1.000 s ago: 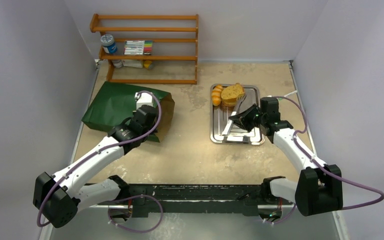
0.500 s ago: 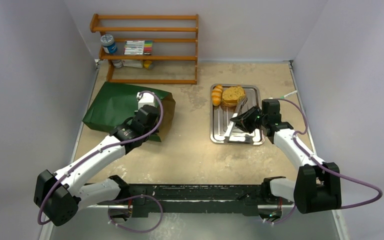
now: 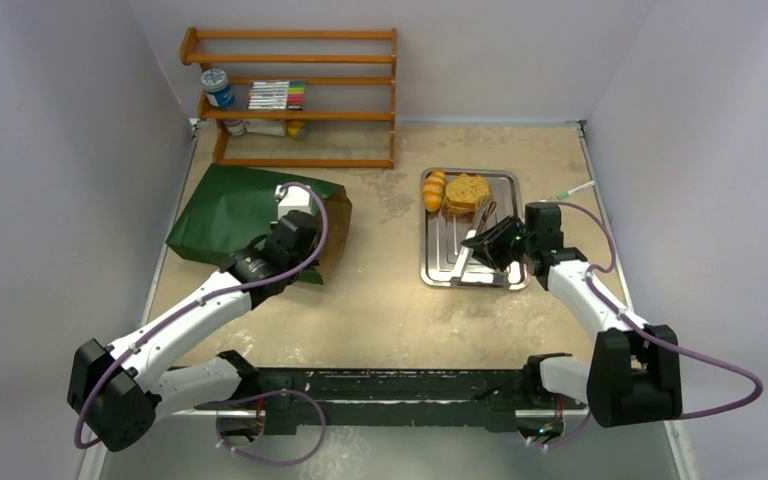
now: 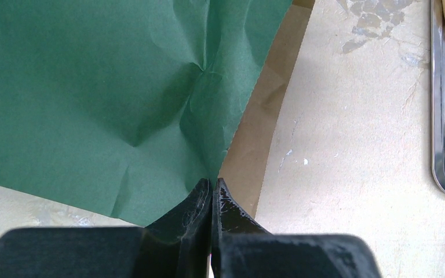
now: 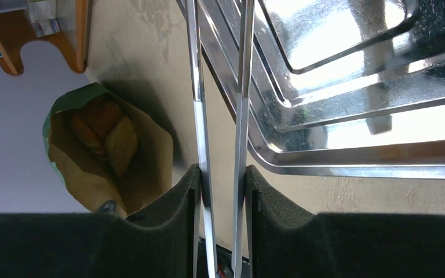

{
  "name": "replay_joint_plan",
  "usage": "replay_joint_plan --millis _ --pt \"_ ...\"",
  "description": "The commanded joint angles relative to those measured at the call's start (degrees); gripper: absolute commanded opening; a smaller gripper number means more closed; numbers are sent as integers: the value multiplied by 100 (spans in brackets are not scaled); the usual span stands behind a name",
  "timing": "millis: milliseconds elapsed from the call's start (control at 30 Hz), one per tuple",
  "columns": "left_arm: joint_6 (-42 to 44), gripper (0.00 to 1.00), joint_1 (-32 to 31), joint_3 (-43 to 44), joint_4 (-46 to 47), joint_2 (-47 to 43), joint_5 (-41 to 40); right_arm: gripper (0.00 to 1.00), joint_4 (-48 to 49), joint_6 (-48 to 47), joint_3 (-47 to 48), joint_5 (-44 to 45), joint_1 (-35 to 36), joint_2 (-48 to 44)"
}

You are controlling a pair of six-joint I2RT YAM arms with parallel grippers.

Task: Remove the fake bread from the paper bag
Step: Place the fake bread in the container.

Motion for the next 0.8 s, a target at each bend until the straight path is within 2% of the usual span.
replay_joint_plan --millis 0,300,767 --pt "-68 0 -60 55 331 -38 -33 30 125 -71 -23 -203 -20 -254" --pt "-69 0 -128 125 314 -63 -65 35 -47 -70 -125 -161 -38 -506" --pt "-92 0 -192 83 241 -181 -111 35 -218 -28 -396 -155 -38 -844"
